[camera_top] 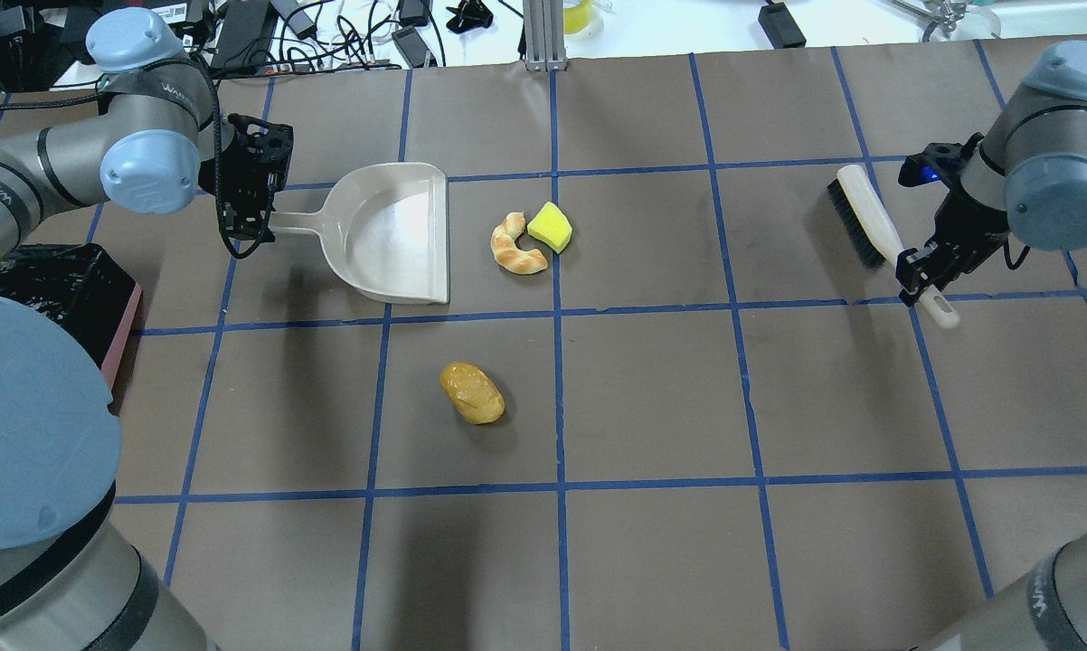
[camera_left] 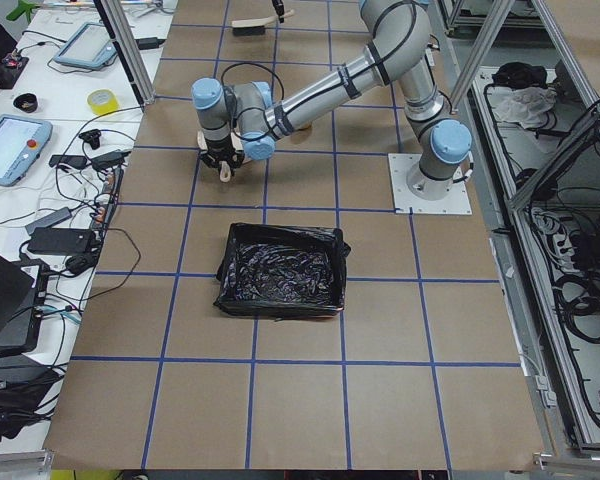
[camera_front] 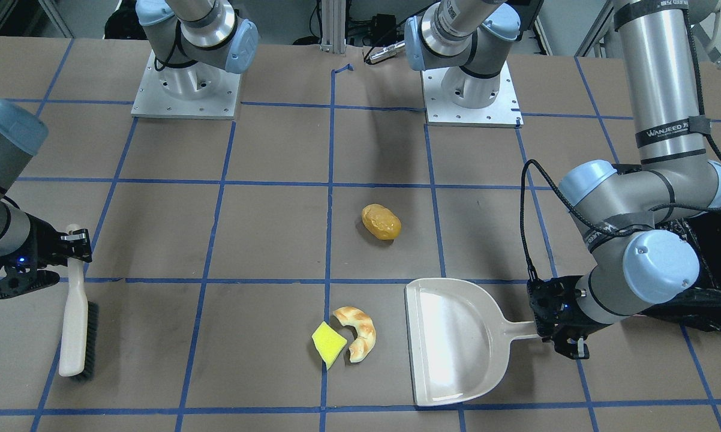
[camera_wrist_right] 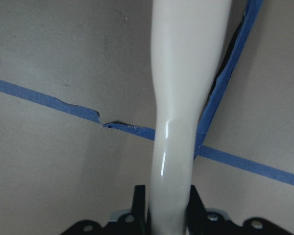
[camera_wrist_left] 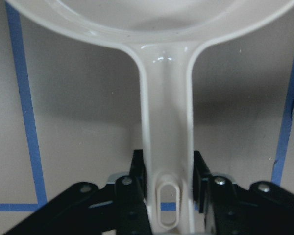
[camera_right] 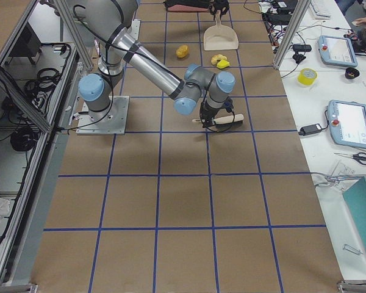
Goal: Sweep and dump trash into bin
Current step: 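Grasp the white brush handle with the right gripper and lift it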
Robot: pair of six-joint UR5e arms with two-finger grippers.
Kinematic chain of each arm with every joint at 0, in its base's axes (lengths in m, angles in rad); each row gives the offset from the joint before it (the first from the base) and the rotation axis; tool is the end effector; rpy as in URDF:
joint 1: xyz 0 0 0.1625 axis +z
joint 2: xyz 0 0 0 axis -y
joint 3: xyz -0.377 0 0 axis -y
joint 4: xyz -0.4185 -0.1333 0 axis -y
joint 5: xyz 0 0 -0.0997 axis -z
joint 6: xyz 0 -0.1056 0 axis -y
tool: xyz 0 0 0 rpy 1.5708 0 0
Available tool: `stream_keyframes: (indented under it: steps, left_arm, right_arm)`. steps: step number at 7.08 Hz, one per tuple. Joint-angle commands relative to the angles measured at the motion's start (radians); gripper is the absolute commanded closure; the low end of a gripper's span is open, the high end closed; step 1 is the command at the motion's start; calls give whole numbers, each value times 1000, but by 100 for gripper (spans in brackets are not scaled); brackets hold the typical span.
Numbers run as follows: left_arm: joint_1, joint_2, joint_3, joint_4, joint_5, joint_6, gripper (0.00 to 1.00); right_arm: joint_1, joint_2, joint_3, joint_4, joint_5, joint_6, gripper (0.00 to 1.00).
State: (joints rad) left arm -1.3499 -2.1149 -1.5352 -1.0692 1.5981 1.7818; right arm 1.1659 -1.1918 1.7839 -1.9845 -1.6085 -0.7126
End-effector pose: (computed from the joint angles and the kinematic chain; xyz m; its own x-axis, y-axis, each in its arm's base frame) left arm 0.0173 -0.6722 0.1751 -0.0100 0.9999 0.0125 0.9996 0.0096 0.0252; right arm -0.1042 -0.5713 0.1576 -0.9504 -0.2982 -0.0879 -0.3089 0.9378 0.1585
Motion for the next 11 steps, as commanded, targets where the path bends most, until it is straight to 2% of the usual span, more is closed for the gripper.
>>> stream_keyframes:
  steps: [1, 4, 6, 11]
  left_arm:
    - [-1, 0, 1, 0, 5, 7, 100]
    - [-2, -1, 3, 0, 6, 5, 100]
    - [-2, -2, 3, 0, 6, 5, 100]
    - [-2, -2, 3, 0, 6, 5, 100]
  right_arm:
    - [0, -8, -6, 0, 1, 7, 100]
    - [0, -9, -33, 7, 7, 62, 100]
    - [35, -15, -49, 67, 36, 337, 100]
    - [433, -22, -86, 92, 62, 775, 100]
